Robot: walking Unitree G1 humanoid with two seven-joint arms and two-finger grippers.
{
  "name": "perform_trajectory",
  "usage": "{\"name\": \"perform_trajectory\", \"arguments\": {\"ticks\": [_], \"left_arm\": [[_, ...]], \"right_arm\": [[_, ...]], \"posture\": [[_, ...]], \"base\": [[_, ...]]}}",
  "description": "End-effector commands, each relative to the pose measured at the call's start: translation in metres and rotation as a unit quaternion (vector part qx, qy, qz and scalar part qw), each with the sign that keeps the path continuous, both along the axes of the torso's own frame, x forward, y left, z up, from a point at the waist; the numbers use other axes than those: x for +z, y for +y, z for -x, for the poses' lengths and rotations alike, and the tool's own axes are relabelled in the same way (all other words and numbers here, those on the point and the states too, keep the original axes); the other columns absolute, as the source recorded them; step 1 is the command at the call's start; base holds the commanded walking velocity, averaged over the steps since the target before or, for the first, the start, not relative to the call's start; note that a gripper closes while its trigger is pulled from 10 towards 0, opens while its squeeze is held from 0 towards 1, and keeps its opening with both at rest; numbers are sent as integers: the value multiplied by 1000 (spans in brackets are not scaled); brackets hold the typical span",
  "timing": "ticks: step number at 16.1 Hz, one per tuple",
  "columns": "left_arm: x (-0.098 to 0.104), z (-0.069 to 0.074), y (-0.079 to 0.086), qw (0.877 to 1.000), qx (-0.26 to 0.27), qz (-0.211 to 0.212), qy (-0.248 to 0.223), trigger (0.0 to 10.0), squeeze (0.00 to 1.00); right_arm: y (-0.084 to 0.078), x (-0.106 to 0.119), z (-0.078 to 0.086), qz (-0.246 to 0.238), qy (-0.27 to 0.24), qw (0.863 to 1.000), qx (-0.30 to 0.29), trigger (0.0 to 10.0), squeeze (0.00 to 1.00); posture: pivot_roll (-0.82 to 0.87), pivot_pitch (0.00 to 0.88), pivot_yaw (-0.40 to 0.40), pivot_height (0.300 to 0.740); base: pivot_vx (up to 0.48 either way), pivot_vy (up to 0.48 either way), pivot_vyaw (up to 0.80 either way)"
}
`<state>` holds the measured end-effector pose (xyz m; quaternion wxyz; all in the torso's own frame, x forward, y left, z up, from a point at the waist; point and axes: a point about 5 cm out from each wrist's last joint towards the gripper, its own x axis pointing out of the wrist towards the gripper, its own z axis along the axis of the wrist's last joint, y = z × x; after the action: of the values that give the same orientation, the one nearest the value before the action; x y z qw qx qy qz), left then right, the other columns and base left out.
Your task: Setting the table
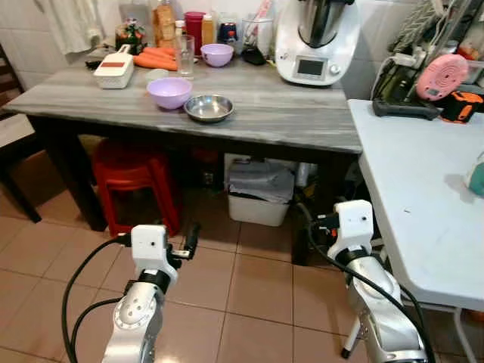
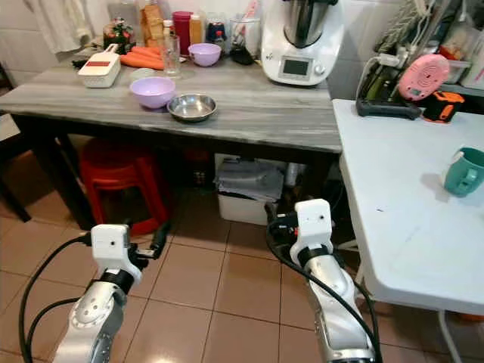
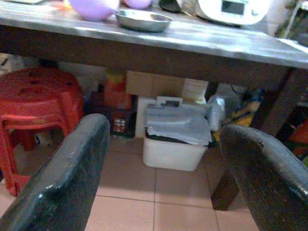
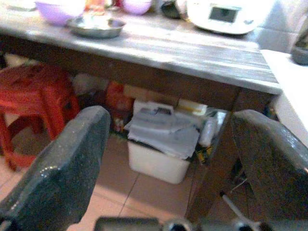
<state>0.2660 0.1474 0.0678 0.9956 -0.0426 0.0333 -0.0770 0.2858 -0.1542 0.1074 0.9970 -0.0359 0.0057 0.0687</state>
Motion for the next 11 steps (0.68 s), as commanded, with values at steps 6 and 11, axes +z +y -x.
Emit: {"name": "perform_trajectory", "arguments": {"ticks": [6, 11], "left_arm": [[2, -14, 1, 999, -42, -20, 0, 10000, 0], [0, -17, -7, 999, -47, -9, 0, 10000, 0]], "right_arm": [[-20, -8, 20, -7, -7, 997, -78, 10000, 0], [-17, -8, 21, -2, -8, 997, -73, 10000, 0]], "posture": [[-113, 0, 79, 740], [-113, 0, 62, 740]], "base": [[0, 0, 0], [0, 0, 0]]}}
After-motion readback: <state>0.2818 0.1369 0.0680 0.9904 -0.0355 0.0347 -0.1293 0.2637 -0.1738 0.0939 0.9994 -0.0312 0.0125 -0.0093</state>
